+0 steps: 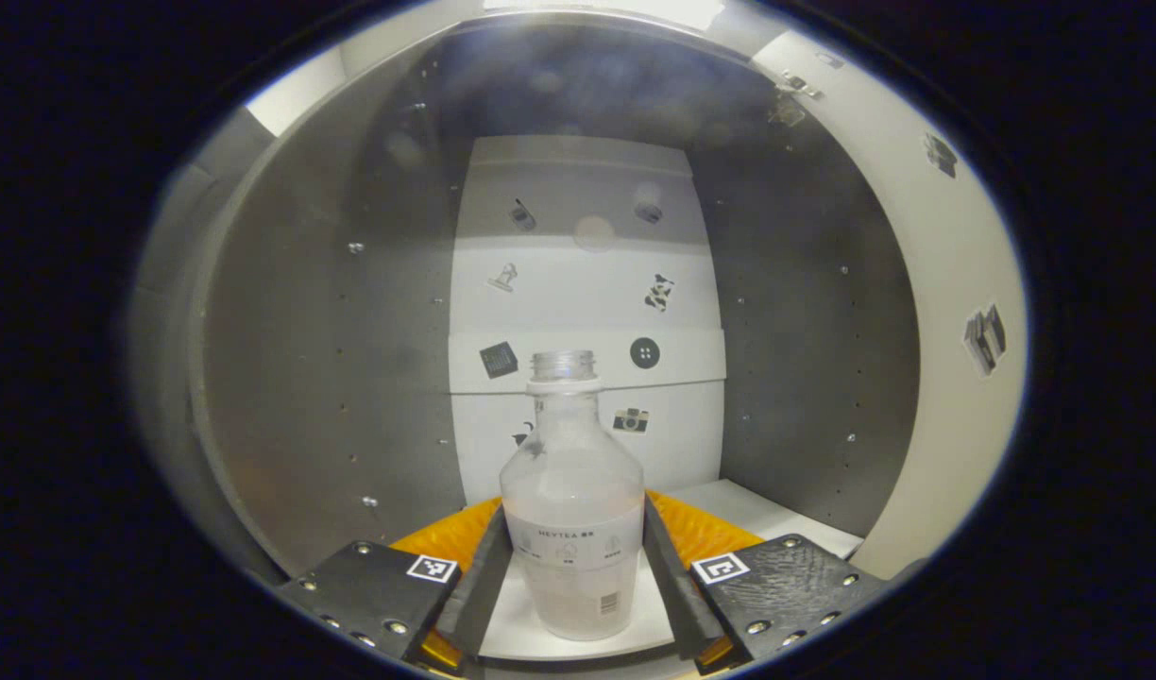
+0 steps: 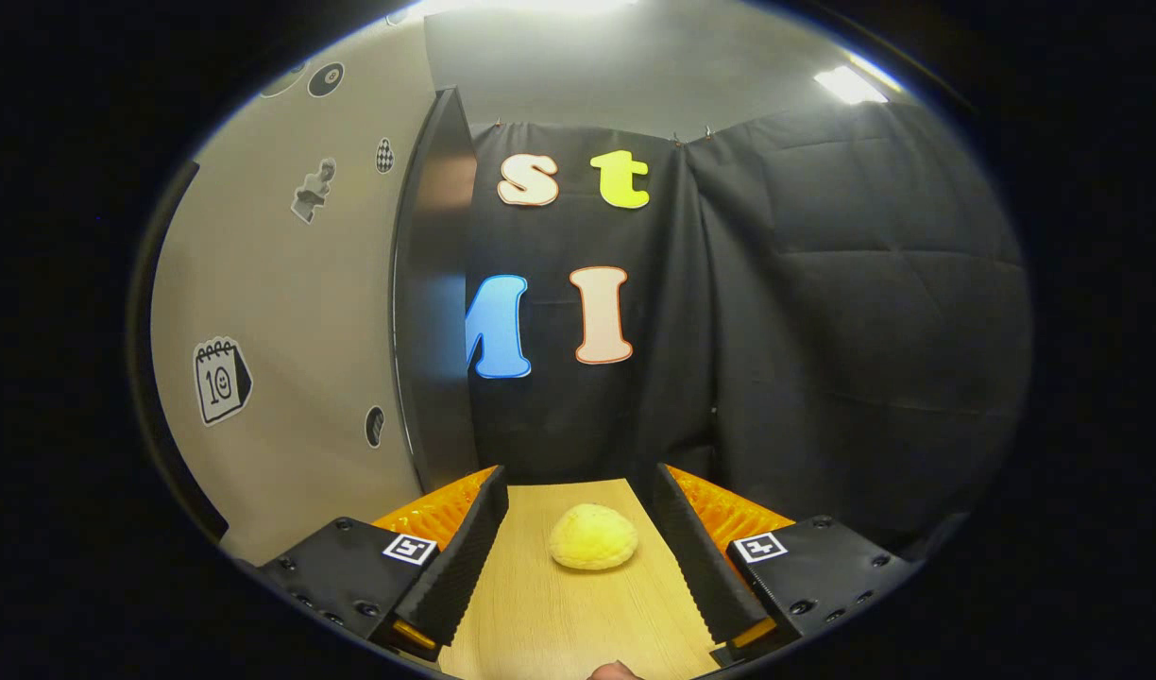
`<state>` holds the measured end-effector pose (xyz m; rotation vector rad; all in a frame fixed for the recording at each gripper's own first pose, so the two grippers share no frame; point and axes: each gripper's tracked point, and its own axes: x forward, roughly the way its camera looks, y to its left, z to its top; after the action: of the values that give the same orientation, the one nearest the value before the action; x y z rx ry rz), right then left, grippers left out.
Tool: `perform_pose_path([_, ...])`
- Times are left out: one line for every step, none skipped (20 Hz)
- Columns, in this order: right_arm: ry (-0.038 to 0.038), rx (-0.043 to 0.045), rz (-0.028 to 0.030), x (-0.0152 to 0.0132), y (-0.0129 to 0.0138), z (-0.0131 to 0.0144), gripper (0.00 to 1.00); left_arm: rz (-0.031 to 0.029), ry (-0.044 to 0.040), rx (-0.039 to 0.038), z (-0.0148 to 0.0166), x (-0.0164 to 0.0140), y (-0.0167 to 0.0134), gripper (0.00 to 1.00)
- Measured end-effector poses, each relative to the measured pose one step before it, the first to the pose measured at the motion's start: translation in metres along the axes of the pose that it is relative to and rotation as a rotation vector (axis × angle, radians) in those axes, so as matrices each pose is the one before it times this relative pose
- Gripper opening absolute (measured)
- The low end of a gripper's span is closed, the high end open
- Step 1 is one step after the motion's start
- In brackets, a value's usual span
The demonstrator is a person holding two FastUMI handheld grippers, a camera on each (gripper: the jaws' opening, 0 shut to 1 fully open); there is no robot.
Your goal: Open the cabinet door with the right hand, grasp the bottle in the cabinet with the left hand and place it on the coaster, then close the cabinet door with the right hand.
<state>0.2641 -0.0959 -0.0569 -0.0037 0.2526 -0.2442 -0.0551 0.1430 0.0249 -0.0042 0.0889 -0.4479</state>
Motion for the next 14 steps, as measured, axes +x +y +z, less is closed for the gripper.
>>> perform_pose_path([-0.00086, 0.00215, 0.00758, 0.00016, 0.00030, 0.00036, 0.98, 0.00811, -0.00569, -0.00284, 0.00280, -0.00809, 0.00308, 0.72])
perform_pose_path([-0.00283, 0.00227, 0.00831, -0.00085, 0.00070, 0.00006, 0.98, 0.00800, -0.00547, -0.00112, 0.00329, -0.00713, 0.00196, 0.75])
perform_pose_path([-0.00167, 0.00246, 0.01041, 0.00031, 0.00142, -0.00008, 0.98, 0.00948, -0.00748, -0.00091, 0.00261, -0.00902, 0.00281, 0.72])
perform_pose_path([-0.00174, 0.00319, 0.01191, 0.00004, 0.00135, 0.00008, 0.98, 0.00712, -0.00481, -0.00163, 0.00268, -0.00860, 0.00145, 0.75])
perform_pose_path([-0.00205, 0.00381, 0.01154, 0.00047, 0.00135, 0.00023, 0.98, 0.00795, -0.00505, -0.00352, 0.00169, -0.00953, 0.00301, 0.75])
perform_pose_path([-0.00109, 0.00329, 0.01268, -0.00058, 0.00162, -0.00020, 0.98, 0.01009, -0.00543, -0.00350, 0.00146, -0.00953, 0.00305, 0.75])
perform_pose_path([-0.00172, 0.00147, 0.01273, 0.00053, 0.00155, -0.00035, 0.98, 0.01078, -0.00520, -0.00257, 0.00003, -0.01208, 0.00385, 0.75])
perform_pose_path([-0.00114, -0.00011, 0.01011, -0.00017, 0.00099, -0.00032, 0.98, 0.01440, -0.00109, 0.00040, 0.00002, -0.01011, 0.00430, 0.75])
perform_pose_path([-0.00116, 0.00059, 0.00866, -0.00065, 0.00017, -0.00053, 0.98, 0.01647, -0.00187, -0.00047, -0.00175, -0.00958, 0.00635, 0.75])
perform_pose_path([-0.00077, 0.00292, 0.00984, -0.00098, 0.00049, -0.00027, 0.98, 0.01774, 0.00010, -0.00186, -0.00102, -0.00986, 0.00550, 0.75])
perform_pose_path([-0.00158, 0.00496, 0.00950, -0.00023, 0.00086, -0.00046, 0.98, 0.01623, -0.00144, -0.00368, -0.00269, -0.01241, 0.00730, 0.75])
perform_pose_path([-0.00327, 0.00559, 0.00854, -0.00103, 0.00034, 0.00027, 0.98, 0.01730, -0.00137, -0.00398, -0.00137, -0.01066, 0.00657, 0.72])
perform_pose_path([-0.00129, 0.00428, 0.00780, -0.00083, -0.00099, -0.00063, 0.98, 0.01808, -0.00282, -0.00522, -0.00237, -0.01128, 0.00753, 0.75])
perform_pose_path([0.00066, 0.00296, 0.00592, -0.00126, -0.00095, -0.00087, 0.98, 0.01883, -0.00022, -0.00564, -0.00243, -0.01063, 0.00616, 0.72])
